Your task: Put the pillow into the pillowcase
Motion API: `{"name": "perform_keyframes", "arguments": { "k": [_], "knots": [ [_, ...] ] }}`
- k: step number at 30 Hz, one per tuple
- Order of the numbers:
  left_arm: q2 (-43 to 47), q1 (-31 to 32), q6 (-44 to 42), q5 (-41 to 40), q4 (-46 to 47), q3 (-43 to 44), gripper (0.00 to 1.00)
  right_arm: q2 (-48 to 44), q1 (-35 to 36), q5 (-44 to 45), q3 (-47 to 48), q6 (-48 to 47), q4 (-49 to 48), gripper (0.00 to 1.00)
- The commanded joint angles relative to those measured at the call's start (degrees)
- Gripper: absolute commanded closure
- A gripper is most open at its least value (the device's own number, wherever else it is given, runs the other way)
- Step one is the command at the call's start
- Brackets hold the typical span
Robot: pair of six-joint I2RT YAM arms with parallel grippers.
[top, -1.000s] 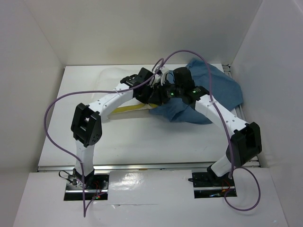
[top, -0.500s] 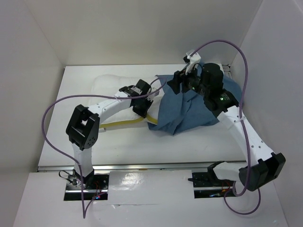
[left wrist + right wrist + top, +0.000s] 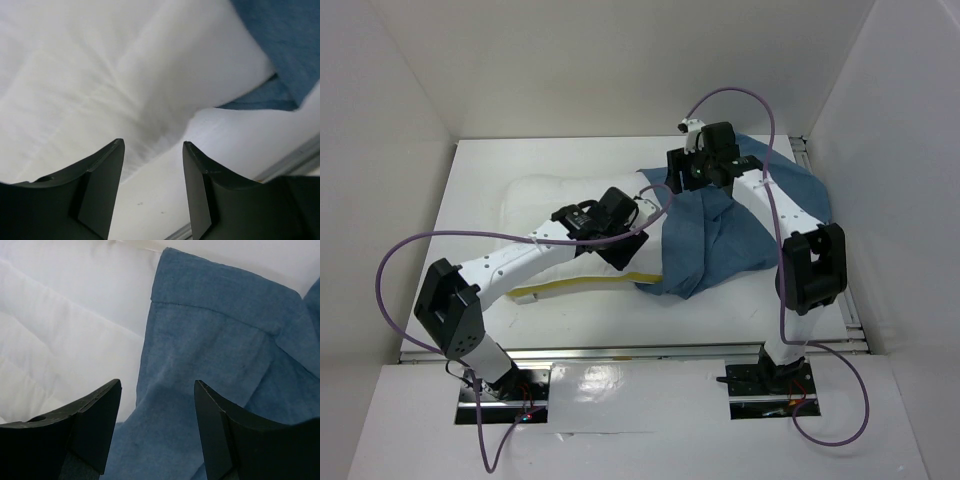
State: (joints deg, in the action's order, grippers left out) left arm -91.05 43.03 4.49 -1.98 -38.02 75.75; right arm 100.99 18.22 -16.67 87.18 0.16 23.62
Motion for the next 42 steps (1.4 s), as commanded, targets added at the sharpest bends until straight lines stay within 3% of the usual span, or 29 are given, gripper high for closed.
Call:
{"name": "perform_keyframes", "arguments": {
  "k": [1, 3, 11, 18, 21, 22, 26, 27, 31, 34, 36, 37, 38, 39, 42],
  "knots": [
    [1.5, -1.6, -1.0, -12.2, 1.0, 2.6, 0.37, 2.7, 1.6, -1.9, 7.0, 0.4, -0.5, 0.33],
    [1.5, -3.9, -1.5, -14.6, 1.5, 4.6, 0.32, 6.1, 3.0, 0.0, 9.0, -0.9, -1.9, 0.33],
    [-2.5, -17.6, -2.0, -11.0, -0.4, 10.8, 0.31, 15.7, 6.9, 4.4, 16.5, -4.2, -2.7, 0.33],
    [-5.0, -23.0, -2.6, -8.0, 0.1, 13.7, 0.31, 18.8, 10.6, 17.3, 15.5, -8.5, -4.9, 0.34],
    [-5.5, -23.5, -2.6, -6.2, 0.1, 13.7, 0.31, 19.5, 10.6, 18.9, 15.5, -9.2, -4.9, 0.53],
    [-5.5, -23.5, -2.6, -5.5, 0.1, 13.0, 0.32, 19.5, 10.6, 19.6, 16.0, -9.7, -4.9, 0.64],
    [-6.8, -23.5, -3.2, -4.0, 1.4, 12.5, 0.32, 20.0, 10.6, 20.2, 16.5, -10.4, -4.4, 0.82],
    [-6.8, -23.5, -3.2, -4.0, 1.5, 12.5, 0.32, 20.0, 10.1, 20.2, 16.5, -10.4, -4.4, 0.9],
    [-9.2, -23.5, -8.9, -1.7, 5.6, 13.2, 0.3, 20.6, 10.1, 18.8, 16.5, -10.9, -3.8, 1.0],
    [-13.7, -25.4, -12.7, 1.6, 5.4, 18.5, 0.3, 20.6, 10.1, 18.2, 17.1, -10.9, -2.7, 1.0],
    [-18.7, -26.9, -12.8, 3.5, 1.7, 25.5, 0.3, 20.6, 10.1, 20.1, 18.9, -10.9, -1.6, 0.93],
    [-20.3, -27.7, -11.3, 4.5, 0.3, 27.7, 0.3, 19.9, 10.1, 21.0, 18.9, -10.9, -1.0, 0.87],
    [-21.7, -29.2, -10.7, 5.8, -1.2, 29.5, 0.32, 18.4, 10.1, 22.6, 18.4, -10.9, -1.6, 0.71],
    [-23.8, -29.8, -10.2, 7.6, -3.0, 31.9, 0.32, 17.2, 10.1, 23.3, 16.3, -10.9, -1.6, 0.61],
    [-25.1, -30.9, -9.0, 8.8, -3.0, 32.4, 0.33, 12.8, 10.6, 25.2, 12.1, -12.2, -3.8, 0.4]
  ]
}}
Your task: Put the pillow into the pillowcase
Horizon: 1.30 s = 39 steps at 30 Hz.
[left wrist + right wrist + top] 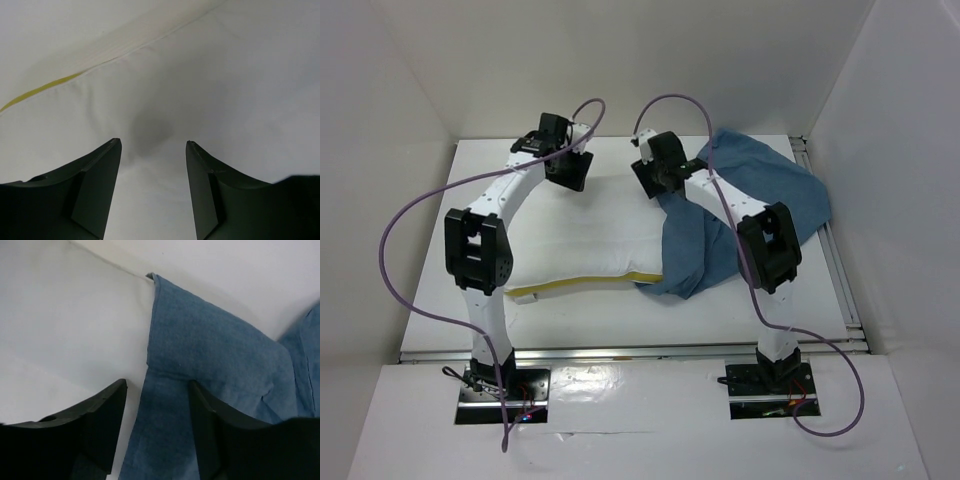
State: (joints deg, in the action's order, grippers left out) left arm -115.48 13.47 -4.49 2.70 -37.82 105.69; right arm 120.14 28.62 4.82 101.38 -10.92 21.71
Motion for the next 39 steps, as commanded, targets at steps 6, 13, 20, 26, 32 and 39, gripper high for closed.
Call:
{"name": "perform_keyframes", "arguments": {
  "k": [6, 13, 20, 26, 32, 39],
  "knots": [
    [-0.6, -1.3, 0.5, 4.8, -2.7, 1.9, 0.33, -9.0, 0.2, 6.2, -9.5, -2.7, -1.4, 0.37],
    [0.0, -1.3, 1.1, 4.8, -2.7, 0.5, 0.33, -6.6, -1.4, 2.1, -8.2, -2.7, -0.7, 0.92],
    [1.2, -1.3, 1.1, 3.6, -1.5, -0.9, 0.33, -0.5, -1.4, -8.1, 6.8, 0.2, 3.7, 1.0],
    [0.7, -1.9, 1.1, 4.4, -1.5, -0.9, 0.33, 3.5, 3.0, -15.1, 18.0, 1.2, 10.8, 1.0],
    [-0.3, -3.8, -8.0, 7.4, 1.3, -0.7, 0.3, 2.1, 3.7, -16.5, 12.9, 1.8, 11.3, 1.0],
    [-8.3, -8.8, -19.6, 11.5, -1.3, 10.0, 0.17, 1.0, 3.7, -16.5, 9.3, 1.8, 12.0, 1.0]
  ]
}}
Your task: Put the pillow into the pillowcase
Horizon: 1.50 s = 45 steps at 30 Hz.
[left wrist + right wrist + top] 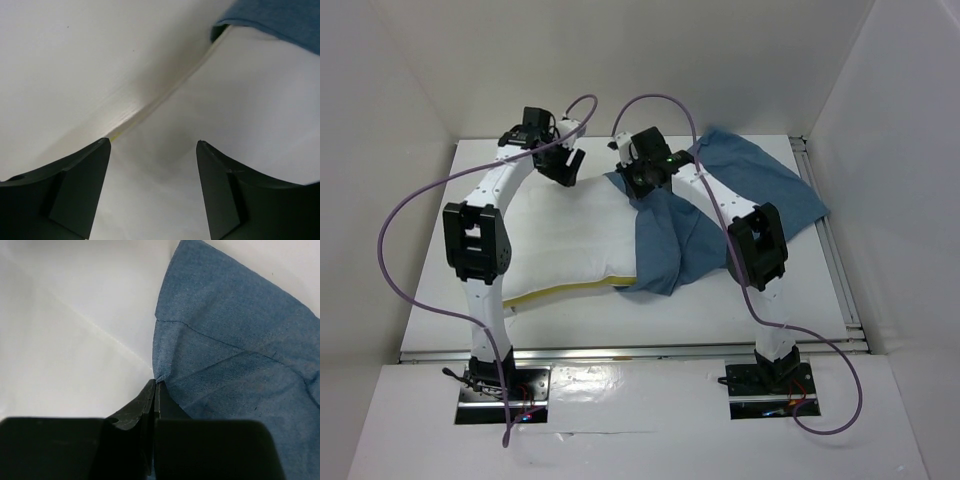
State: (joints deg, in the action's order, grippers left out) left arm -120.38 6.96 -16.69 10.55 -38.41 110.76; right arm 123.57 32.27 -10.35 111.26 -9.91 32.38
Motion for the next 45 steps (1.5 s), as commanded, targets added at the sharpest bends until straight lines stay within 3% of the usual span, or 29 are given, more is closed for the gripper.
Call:
{"name": "perform_keyframes", "arguments": {
  "k": [1, 5, 12, 24, 29, 34, 39, 45],
  "knots": [
    [-6.9, -2.9, -9.0, 5.6, -5.0, 9.0, 0.17, -2.5, 0.1, -1.3, -0.6, 0.8, 1.4, 1.0],
    [-14.0, -2.9, -14.3, 8.6, -14.9, 16.6, 0.16, -2.5, 0.1, 0.4, -0.6, 0.2, 0.8, 1.0],
    [-15.6, -3.4, -20.5, 18.4, -24.8, 14.0, 0.16, -1.3, 0.1, 0.9, 0.0, 0.2, 0.8, 1.0],
    [-17.4, -7.2, -20.7, 21.7, -34.0, 21.2, 0.15, -0.3, 0.1, 0.4, 1.6, -0.3, 1.3, 1.0],
    [-10.6, -8.5, -17.0, 25.0, -30.1, 14.8, 0.13, -0.3, 0.1, 1.2, 1.1, 0.4, 1.3, 0.99],
    [-11.9, -7.8, -21.2, 27.4, -40.1, 15.6, 0.11, -0.8, 0.1, 1.8, -0.3, 0.4, 1.3, 0.99],
    [-6.9, -9.8, -17.6, 33.0, -34.8, 8.3, 0.05, -1.3, 0.1, 1.8, -1.4, 0.4, 1.3, 0.99],
    [-9.3, -8.1, -21.4, 32.7, -38.1, 6.9, 0.03, -1.8, 0.1, 1.8, -1.4, 0.4, 1.3, 0.99]
  ]
}}
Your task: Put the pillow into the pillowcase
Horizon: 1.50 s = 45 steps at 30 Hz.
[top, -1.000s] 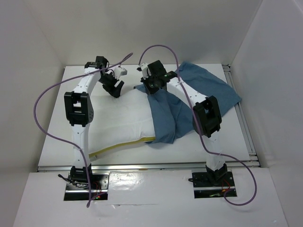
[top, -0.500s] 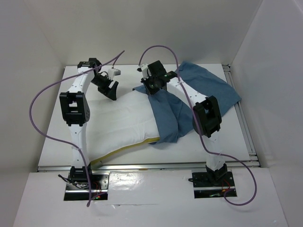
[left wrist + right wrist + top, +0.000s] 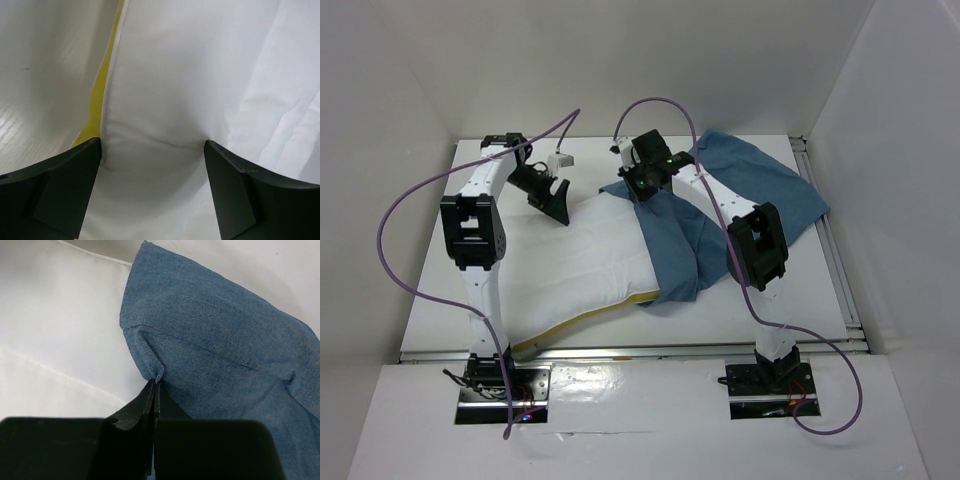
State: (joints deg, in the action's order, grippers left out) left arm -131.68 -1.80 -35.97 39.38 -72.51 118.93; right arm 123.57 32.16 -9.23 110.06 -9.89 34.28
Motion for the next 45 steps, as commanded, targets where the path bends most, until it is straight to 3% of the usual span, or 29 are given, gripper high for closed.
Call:
{"name": "perform_keyframes", "arguments": {
  "k": [1, 8, 10, 13, 14, 15, 17, 22, 30, 36, 40, 45],
  "knots": [
    [1.1, 1.2, -2.6, 3.9, -4.0, -2.4, 0.03, -1.8, 0.2, 0.7, -0.2, 0.4, -0.6, 0.99],
    [-2.9, 2.4, -6.8, 3.3, -5.8, -4.0, 0.0, -1.8, 0.2, 1.2, -0.2, -0.1, -0.6, 0.99],
    [-2.9, 2.9, -6.8, 3.3, -5.8, -4.0, 0.07, -1.8, 0.2, 1.2, 0.4, -0.1, -0.6, 0.99],
    [-2.9, 2.9, -7.4, 2.6, -5.8, -4.0, 0.39, -1.3, 0.2, 1.2, 1.0, -0.1, -0.6, 1.0],
    [-2.3, 2.9, -7.4, 2.6, -5.8, -4.5, 0.58, -0.8, 0.2, 1.2, 1.0, -0.1, -0.6, 1.0],
    [-2.3, 3.5, -6.6, 2.6, -5.8, -4.5, 1.0, -0.8, 0.2, 1.2, 1.6, 0.4, -0.6, 1.0],
    [-0.9, 3.5, -6.6, 3.6, -5.2, -3.6, 1.0, -0.8, 0.2, 1.2, 2.3, 0.4, -0.6, 1.0],
    [5.1, 4.1, 2.8, 4.3, 1.8, -0.5, 1.0, -0.8, 0.2, -1.1, 4.7, 1.5, -0.6, 1.0],
    [16.0, 10.2, 16.4, -7.5, 17.9, 1.8, 1.0, -1.8, 1.9, -8.9, 12.1, 2.7, 2.0, 1.0],
    [16.2, 13.0, 25.5, -9.1, 19.8, 11.5, 1.0, -1.8, 4.8, -10.7, 18.1, 3.2, 6.1, 1.0],
    [18.2, 14.5, 27.7, -9.8, 21.8, 10.5, 1.0, -1.8, 4.8, -10.7, 23.0, 4.5, 6.1, 1.0],
    [21.6, 16.6, 31.5, -11.0, 26.0, 8.9, 1.0, -2.5, 5.4, -19.2, 26.4, 7.2, 3.9, 1.0]
  ]
}}
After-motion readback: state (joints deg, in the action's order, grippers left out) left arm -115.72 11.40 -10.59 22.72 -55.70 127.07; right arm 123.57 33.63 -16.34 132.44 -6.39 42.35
